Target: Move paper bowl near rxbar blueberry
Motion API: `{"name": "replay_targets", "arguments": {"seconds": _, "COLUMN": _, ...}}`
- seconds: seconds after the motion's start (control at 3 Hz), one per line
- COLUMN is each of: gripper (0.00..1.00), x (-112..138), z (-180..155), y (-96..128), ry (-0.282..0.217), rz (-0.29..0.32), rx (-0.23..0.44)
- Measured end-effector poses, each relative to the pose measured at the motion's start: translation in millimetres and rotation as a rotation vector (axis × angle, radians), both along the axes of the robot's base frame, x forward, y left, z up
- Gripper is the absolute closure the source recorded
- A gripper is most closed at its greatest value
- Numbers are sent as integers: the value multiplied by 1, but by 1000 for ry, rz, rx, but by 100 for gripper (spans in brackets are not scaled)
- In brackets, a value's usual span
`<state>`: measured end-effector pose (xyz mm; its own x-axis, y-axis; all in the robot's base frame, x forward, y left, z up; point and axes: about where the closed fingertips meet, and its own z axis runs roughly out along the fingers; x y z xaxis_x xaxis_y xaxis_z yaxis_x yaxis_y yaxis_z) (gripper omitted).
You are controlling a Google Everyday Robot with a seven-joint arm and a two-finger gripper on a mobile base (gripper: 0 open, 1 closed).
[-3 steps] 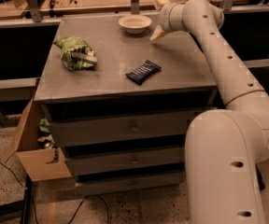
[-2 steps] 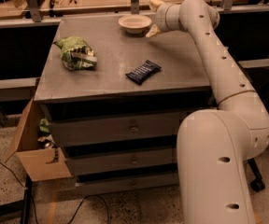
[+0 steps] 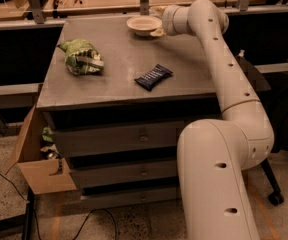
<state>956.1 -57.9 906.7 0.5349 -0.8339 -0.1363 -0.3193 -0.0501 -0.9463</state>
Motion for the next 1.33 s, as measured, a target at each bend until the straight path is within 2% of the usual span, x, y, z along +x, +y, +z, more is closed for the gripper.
{"name": "replay_targets", "arguments": {"seconds": 0.67, "gripper": 53, "x": 10, "z": -15, "y": 12, "ry": -1, "rz": 19, "rx": 16}}
{"name": "replay_targets", "arguments": {"seconds": 1.0, "gripper": 71, "x": 15, "z": -20, "y": 12, "ry": -4, "rz": 9, "rx": 17}}
{"name": "replay_targets", "arguments": {"seconds": 1.33, "gripper": 95, "x": 16, "z": -26, "y": 14, "ry": 7, "rz": 10, "rx": 13}}
